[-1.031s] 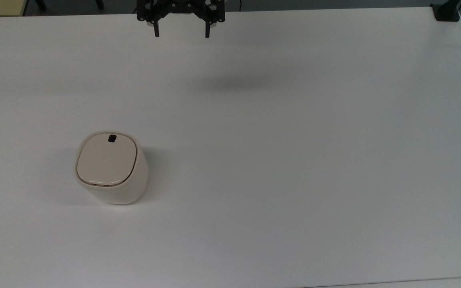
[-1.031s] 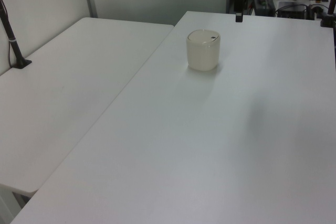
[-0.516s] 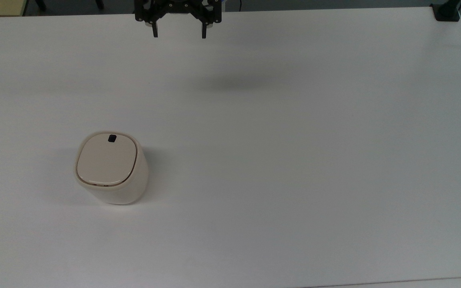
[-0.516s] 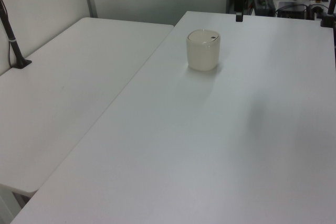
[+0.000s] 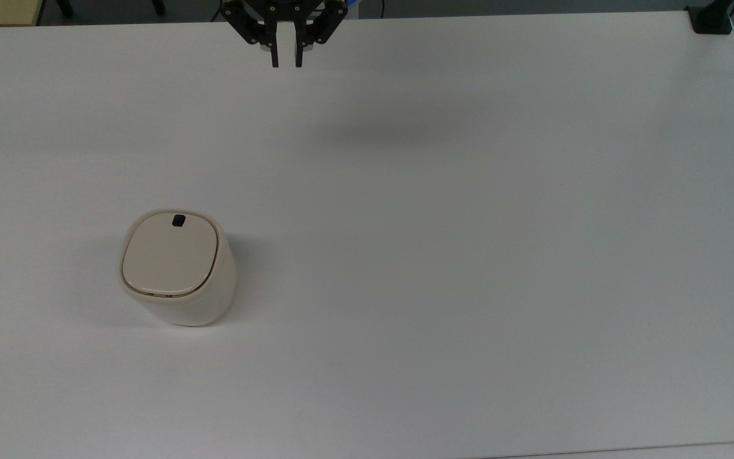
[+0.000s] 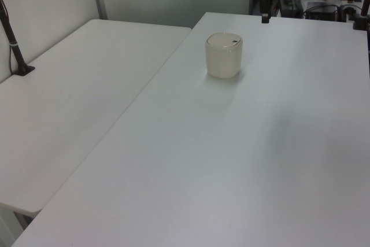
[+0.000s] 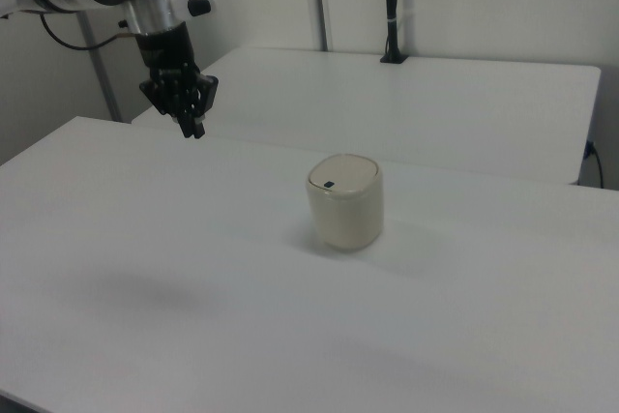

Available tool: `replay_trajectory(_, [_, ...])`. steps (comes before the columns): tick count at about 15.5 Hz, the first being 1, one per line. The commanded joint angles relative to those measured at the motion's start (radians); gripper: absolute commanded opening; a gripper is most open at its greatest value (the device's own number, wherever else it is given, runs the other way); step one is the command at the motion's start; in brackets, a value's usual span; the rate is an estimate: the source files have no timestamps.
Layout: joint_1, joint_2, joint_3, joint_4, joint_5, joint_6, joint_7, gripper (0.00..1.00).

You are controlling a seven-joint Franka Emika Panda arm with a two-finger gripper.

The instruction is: Open the trash bin

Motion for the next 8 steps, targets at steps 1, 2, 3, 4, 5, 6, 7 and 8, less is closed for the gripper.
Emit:
replay_trajectory(1, [-0.006, -0.015, -0.008, -0.016, 0.002, 0.002, -0.044, 0.0])
replay_trajectory(2, [-0.008, -0.01, -0.008, -0.013, 0.003, 0.004, -0.044, 0.0])
replay_trajectory(3, [-0.008, -0.008, -0.008, -0.012, 0.004, 0.011, -0.041, 0.0])
replay_trajectory(4, [-0.009, -0.008, -0.008, -0.012, 0.004, 0.032, -0.04, 0.0])
replay_trajectory(5, [-0.012, -0.008, -0.008, -0.012, 0.009, 0.052, -0.038, 0.0])
replay_trajectory(6, [-0.023, -0.007, -0.008, -0.012, 0.021, 0.065, -0.04, 0.0])
replay_trajectory(7, [-0.032, -0.002, -0.008, -0.012, 0.027, 0.079, -0.038, 0.0])
replay_trajectory(8, [-0.035, 0.01, -0.008, -0.011, 0.03, 0.092, -0.033, 0.0])
